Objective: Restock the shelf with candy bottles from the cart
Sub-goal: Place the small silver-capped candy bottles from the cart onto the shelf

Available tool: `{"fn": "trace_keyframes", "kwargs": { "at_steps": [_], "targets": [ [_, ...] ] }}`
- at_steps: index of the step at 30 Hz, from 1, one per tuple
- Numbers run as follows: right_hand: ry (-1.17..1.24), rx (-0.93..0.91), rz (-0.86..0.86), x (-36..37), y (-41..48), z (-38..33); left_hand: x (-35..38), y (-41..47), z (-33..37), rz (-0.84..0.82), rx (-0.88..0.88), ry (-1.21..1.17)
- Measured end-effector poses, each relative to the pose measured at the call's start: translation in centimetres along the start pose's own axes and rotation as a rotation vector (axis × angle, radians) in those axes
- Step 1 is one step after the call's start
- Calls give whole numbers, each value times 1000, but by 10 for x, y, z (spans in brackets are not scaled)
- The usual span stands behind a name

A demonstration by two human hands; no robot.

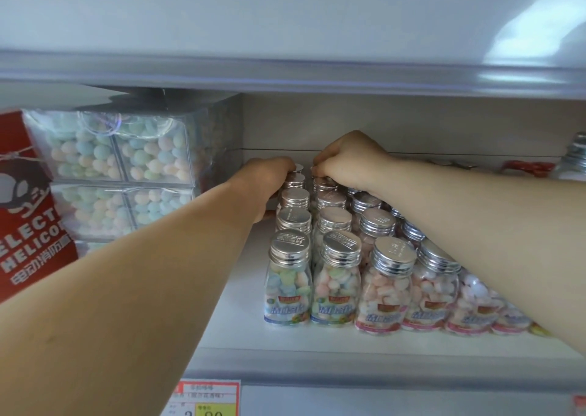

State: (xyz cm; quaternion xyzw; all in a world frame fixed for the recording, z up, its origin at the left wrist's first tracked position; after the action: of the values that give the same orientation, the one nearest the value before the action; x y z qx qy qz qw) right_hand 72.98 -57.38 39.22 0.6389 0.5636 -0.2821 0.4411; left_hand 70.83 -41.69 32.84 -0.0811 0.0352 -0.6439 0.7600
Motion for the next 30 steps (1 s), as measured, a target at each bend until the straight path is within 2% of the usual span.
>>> {"fn": "trace_keyframes", "kwargs": {
  "at_steps": [10,14,18,21,24,26,28,30],
  "targets": [
    [-55,-16,-4,-5,-10,-4,1,-13,3,-21,11,30],
    [-257,-113,36,-20,-33,-18,-7,-30,13,26,57,86],
    [-395,-283,-13,-25,-79,-40,-13,-74,38,30,248,286],
    [-422,-416,-8,-32,-130,-53,-16,-134,45,-56,433,381],
    [-336,-627,95,-43,-204,-70,-35,-213,47,-88,700,500],
    [-219,-699,126,-44,-254,-71,-52,-260,37,-107,844,548],
    [-117,-717,89,-29,-298,-67,-70,-289,6,-162,828,576],
    [-45,-695,-8,5,-335,-59,-85,-300,-40,-212,727,594]
  ]
}}
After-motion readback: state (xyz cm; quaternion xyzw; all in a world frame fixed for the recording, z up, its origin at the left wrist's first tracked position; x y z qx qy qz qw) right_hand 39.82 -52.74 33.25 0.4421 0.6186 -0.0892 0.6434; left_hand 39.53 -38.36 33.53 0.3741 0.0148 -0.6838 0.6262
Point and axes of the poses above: each hand's wrist, its own y-axis towards the middle knuckle, its own x-axis out of the palm, z = x × y, the point moved 10 cm from there along y, towards the middle knuckle, and after that the axes turned 10 degrees about -y, right-handed, at the moved point
